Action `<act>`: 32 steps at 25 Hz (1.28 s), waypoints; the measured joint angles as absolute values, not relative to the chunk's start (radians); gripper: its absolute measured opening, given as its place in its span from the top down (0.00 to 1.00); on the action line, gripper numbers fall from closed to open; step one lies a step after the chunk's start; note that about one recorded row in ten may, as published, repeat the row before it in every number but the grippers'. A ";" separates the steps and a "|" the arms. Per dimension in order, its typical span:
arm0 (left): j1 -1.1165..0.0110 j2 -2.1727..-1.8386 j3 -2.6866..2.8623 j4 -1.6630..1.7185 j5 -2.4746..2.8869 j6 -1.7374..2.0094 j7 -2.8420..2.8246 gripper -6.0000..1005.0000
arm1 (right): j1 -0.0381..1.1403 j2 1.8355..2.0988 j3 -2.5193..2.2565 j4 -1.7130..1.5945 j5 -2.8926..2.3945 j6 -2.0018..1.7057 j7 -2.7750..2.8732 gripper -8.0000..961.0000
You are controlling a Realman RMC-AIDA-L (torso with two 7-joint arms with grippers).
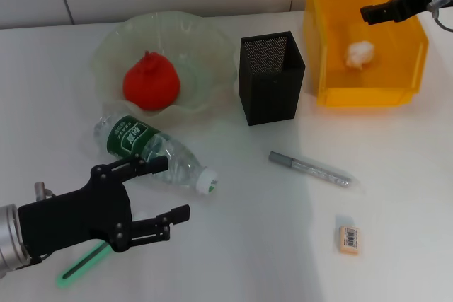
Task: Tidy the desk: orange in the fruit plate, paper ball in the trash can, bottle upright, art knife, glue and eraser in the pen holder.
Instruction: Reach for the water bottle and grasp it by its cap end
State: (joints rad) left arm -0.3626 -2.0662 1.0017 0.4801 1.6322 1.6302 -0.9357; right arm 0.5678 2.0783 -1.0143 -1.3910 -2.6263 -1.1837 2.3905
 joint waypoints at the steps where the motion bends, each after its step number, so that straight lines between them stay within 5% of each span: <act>1: -0.363 -2.066 1.002 0.480 1.632 1.630 -0.936 0.20 | 0.563 2.078 -1.014 -1.403 -2.614 -1.193 2.389 0.23; 16: -0.362 -2.066 1.001 0.480 1.632 1.628 -0.936 0.20 | 0.291 2.085 -1.030 -1.670 -2.159 -1.414 2.234 0.17; 23: -0.358 -2.066 0.998 0.485 1.629 1.633 -0.936 0.20 | 0.152 2.081 -0.967 -1.421 -1.729 -1.522 1.804 0.17; 32: -0.380 -2.070 1.027 0.584 1.630 1.637 -0.952 0.20 | 0.179 2.057 -0.727 -0.877 -1.696 -1.781 1.353 0.17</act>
State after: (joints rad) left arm -0.3804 -2.0697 1.0273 0.5844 1.6304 1.6369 -0.9520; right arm 0.1791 2.0571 -0.7272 -0.8768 -1.6963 -1.7812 1.3532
